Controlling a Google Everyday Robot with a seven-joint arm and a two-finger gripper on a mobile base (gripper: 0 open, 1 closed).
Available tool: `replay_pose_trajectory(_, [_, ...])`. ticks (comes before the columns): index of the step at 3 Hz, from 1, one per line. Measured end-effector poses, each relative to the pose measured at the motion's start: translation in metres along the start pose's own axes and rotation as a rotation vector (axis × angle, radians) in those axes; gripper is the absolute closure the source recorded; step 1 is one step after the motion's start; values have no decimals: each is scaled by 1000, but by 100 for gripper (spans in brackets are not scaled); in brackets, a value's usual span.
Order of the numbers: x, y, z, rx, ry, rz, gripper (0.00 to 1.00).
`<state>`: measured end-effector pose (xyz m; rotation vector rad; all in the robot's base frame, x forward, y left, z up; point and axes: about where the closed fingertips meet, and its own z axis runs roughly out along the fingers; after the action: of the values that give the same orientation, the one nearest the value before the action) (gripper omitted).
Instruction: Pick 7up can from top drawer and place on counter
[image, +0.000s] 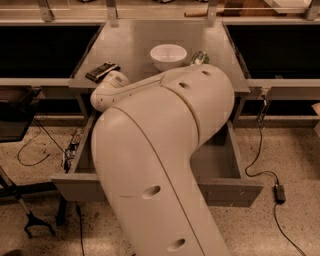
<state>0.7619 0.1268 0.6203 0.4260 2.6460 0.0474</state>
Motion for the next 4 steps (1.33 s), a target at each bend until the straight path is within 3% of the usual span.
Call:
replay_pose_trajectory(3, [-1, -14, -9, 4, -10, 4, 96])
replay_pose_trajectory(4, [4, -25, -28, -46, 18, 10, 100])
